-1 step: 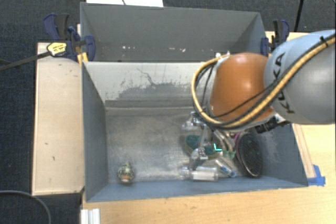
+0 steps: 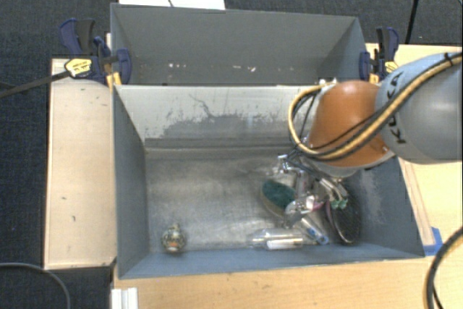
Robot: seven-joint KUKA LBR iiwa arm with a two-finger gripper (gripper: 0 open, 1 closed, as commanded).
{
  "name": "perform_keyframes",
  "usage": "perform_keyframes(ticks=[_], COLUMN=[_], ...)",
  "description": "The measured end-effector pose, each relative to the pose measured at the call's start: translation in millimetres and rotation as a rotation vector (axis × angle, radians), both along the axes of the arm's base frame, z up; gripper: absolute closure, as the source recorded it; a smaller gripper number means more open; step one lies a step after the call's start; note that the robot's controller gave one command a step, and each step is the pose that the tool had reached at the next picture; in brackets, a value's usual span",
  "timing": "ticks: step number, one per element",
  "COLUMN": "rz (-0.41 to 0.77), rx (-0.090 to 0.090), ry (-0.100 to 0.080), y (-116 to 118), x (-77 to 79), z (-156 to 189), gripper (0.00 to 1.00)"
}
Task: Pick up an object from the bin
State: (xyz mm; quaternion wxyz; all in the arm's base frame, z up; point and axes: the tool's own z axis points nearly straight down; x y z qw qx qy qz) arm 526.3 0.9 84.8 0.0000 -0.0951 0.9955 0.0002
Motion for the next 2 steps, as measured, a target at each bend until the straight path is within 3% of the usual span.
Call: perform_keyframes(ticks=[1, 2], rz=[-0.002, -0.030], rx=[0.001, 0.000], ry=[-0.002, -0.011], y=[2, 14], x=[0.2, 1.9], z=[2, 138], gripper=[1.00, 1.00])
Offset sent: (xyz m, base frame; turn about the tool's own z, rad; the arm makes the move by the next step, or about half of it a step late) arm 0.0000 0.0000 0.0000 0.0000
